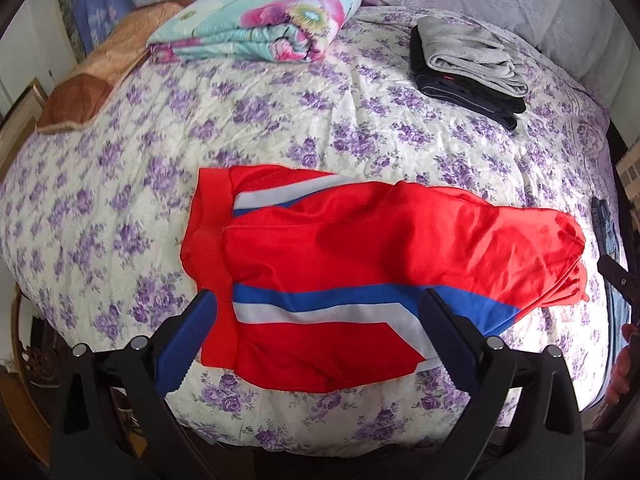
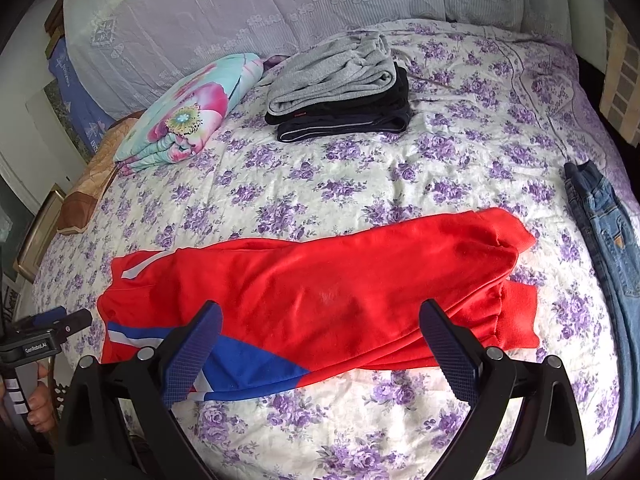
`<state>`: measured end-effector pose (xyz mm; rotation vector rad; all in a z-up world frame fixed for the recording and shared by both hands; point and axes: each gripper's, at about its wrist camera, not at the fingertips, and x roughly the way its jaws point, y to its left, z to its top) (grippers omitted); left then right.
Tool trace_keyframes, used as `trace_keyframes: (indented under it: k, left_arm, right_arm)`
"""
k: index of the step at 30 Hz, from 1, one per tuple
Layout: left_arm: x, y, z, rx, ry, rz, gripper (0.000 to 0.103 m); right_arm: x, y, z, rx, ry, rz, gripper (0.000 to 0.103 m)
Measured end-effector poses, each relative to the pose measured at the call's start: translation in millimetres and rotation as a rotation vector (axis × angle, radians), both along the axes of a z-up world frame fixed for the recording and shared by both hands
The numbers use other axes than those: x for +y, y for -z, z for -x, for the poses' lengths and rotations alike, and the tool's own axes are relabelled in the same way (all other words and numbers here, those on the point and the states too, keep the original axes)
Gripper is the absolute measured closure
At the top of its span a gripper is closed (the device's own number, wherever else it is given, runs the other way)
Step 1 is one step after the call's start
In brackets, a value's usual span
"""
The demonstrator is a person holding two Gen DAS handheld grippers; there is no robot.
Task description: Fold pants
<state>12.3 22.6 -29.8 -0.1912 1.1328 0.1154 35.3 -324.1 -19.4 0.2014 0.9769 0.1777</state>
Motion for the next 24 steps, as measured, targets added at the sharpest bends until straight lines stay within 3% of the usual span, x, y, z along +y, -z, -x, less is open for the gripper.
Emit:
trace_keyframes:
  k: [3, 6, 8, 13, 17, 22, 23, 24]
  left_arm:
    - [34.4, 30.6, 7.0, 0.081, -0.088, 0.17, 0.005]
    - [68.3, 71.0, 21.6, 0.157, -0.204, 0.457, 0.005]
    - [82.4, 88.8, 33.7, 0.166, -0.286, 0.577, 0.005]
    - [97.8, 109.6, 49.0, 0.163, -0.348, 0.607, 0.005]
    - [103.7, 114.7, 55.1, 0.127, -0.381, 0.661, 0.005]
    - [96.2, 115.9, 29.0, 0.124, -0.407, 0.607, 0.006]
    - [94.8, 114.1, 26.1, 0.121, -0.407, 0.59, 0.008]
    - [94.1, 111.2, 25.6, 0.121, -0.402, 0.568, 0.022]
  right_arm:
    - [-31.8, 15.3, -1.1, 0.035, 0.071, -0.109, 0.004]
    - [-66.2, 36.3, 3.1, 0.1, 0.158, -0.226, 0.004]
    - [-86.2, 50.8, 10.6, 0.139, 0.215, -0.326, 0.004]
    - [-113.8, 77.7, 21.6, 0.218, 0.334, -0.543, 0.004]
    - [-122.8, 88.8, 25.9, 0.237, 0.386, -0.602, 0.004]
    - [-138.7, 104.5, 19.2, 0.236, 0.443, -0.672, 0.005]
    - [-144.1, 105.7, 18.1, 0.229, 0.464, -0.7, 0.006]
    - [-150.3, 105.4, 16.9, 0.215, 0.485, -0.727, 0.008]
